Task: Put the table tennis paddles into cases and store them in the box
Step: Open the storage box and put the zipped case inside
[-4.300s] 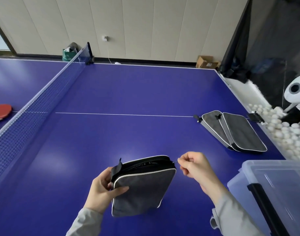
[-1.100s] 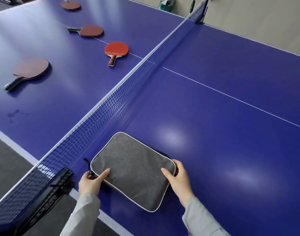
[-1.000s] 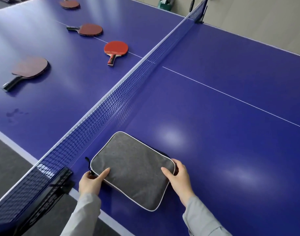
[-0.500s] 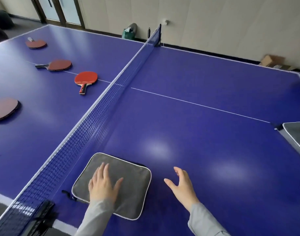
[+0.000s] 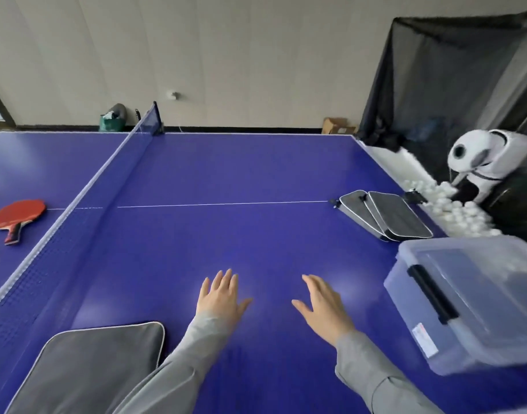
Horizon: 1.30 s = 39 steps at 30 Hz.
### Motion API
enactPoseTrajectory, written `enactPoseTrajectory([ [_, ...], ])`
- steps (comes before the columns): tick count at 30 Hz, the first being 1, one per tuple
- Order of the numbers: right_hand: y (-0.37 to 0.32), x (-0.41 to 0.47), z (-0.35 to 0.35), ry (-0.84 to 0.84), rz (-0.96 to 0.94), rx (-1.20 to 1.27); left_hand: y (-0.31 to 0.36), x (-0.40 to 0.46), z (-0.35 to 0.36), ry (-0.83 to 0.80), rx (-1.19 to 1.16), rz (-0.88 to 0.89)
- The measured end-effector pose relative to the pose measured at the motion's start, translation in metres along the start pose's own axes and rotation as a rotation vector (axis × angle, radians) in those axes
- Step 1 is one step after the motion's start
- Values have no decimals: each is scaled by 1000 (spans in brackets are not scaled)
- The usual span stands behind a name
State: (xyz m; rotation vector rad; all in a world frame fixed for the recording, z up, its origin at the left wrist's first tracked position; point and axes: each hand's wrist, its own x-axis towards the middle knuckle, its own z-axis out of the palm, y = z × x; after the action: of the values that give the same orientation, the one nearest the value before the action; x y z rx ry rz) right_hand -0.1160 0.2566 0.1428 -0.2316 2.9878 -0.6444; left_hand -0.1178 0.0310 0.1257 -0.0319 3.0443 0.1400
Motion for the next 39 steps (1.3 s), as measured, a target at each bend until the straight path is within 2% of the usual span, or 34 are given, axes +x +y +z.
enactPoseTrajectory([
  [12,190,-169,-143,242,198,-118,276,-68,-40,82,-50,319],
  [18,271,-215,-188,285,343,-84,363,-80,-39,77,-74,379],
  [27,385,-198,-227,300,450,-90,433,-16,-15,46,-162,290],
  [32,445,-155,-251,222,480,-102,457,37,0,57,-189,160],
  [36,480,-116,-267,223,475,-37,467,58,15,69,-327,47],
  [39,503,-90,-275,208,509,88,465,60,28,76,-518,-85],
])
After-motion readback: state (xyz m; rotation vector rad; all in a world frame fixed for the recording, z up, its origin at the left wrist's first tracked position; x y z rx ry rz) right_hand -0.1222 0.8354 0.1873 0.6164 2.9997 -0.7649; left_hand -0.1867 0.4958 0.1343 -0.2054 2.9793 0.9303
